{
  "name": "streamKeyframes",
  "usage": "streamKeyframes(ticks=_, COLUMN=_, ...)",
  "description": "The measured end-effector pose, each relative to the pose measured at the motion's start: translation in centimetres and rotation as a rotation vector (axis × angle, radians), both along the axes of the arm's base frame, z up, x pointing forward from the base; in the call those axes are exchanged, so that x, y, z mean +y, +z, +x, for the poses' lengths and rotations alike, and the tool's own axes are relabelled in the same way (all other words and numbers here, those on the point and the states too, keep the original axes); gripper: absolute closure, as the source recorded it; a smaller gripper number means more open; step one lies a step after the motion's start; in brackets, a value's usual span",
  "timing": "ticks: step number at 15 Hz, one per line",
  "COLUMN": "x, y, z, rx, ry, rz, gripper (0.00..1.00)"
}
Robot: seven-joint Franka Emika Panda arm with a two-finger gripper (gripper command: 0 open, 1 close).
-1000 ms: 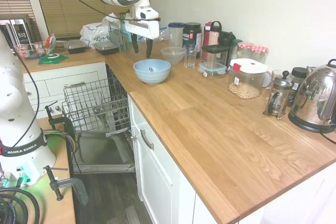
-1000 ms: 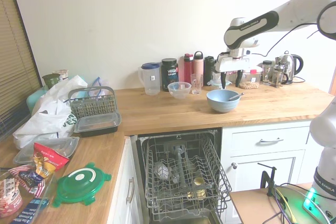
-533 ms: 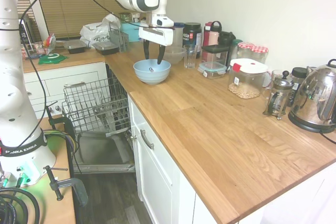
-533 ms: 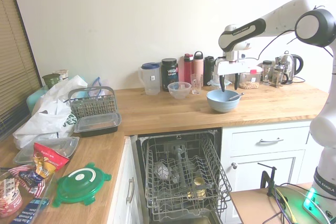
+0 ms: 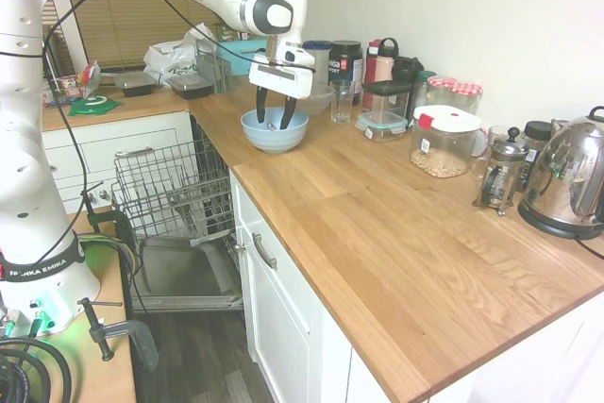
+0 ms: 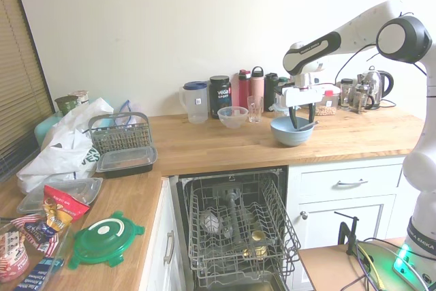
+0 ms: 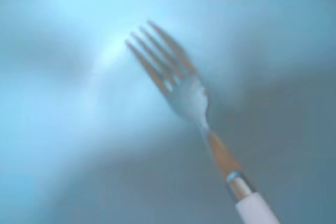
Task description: Put the fork in the dishwasher
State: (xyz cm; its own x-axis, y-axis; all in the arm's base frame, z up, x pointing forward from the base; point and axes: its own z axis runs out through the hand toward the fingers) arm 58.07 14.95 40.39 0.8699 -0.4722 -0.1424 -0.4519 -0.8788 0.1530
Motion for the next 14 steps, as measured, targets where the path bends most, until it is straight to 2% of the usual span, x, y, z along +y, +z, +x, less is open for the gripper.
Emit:
streamKeyframes(ticks=6, x=1.3, y=-0.2, z=-0.5, rx=0.010, ry=0.004, rz=-0.028, gripper=1.00)
streamKeyframes(ticks=14, x=-1.8, y=-1.7, z=0.2, rx=0.043, ry=-0.045, rz=-0.051, gripper=1.00)
